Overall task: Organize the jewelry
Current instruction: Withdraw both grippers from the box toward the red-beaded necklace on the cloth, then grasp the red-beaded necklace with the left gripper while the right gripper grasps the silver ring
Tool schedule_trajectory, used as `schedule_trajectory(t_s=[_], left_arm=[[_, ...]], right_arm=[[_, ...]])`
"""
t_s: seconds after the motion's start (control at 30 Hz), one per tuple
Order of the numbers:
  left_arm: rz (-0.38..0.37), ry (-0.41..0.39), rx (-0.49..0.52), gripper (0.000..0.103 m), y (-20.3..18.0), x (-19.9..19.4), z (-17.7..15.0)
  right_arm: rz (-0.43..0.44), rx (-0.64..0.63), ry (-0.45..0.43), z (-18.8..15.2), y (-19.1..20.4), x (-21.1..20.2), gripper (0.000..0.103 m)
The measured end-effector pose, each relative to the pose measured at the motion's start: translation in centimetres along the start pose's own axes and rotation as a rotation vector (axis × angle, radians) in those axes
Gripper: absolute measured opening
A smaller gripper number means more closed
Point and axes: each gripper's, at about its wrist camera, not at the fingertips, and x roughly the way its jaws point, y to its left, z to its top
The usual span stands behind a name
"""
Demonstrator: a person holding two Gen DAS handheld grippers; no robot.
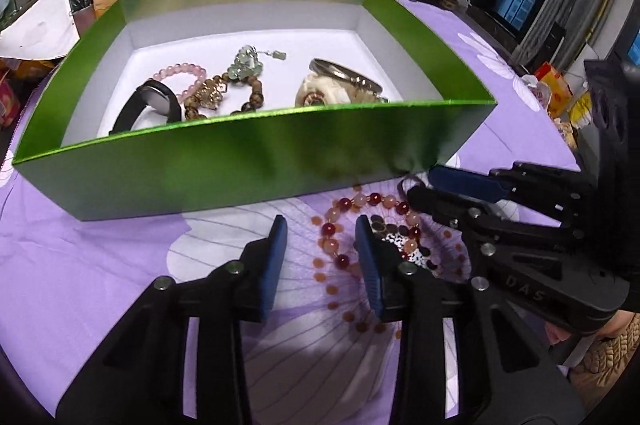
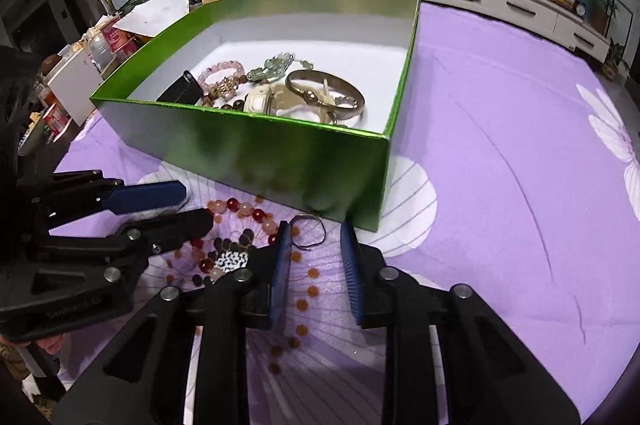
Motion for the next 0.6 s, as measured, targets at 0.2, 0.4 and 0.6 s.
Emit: schedule_trajectory(t_s=[0.2, 0.4, 0.6], left_arm=[[0.072, -0.012, 0.091, 0.035, -2.0, 0.4, -0.6], [0.088, -0.025, 0.108, 0.016, -2.5, 0.2, -0.8], [0.051, -0.039, -0.026, 0.007, -1.2, 0.0, -0.9]], right_arm=[[-0.031, -0.052, 0.012, 0.2, 0.7, 0.4, 0.028], [-0.067, -0.093, -0.008, 0.0, 1.4, 0.5, 0.02], [-0.045, -0.07, -0.03, -0.2, 1.1, -0.4, 0.019]])
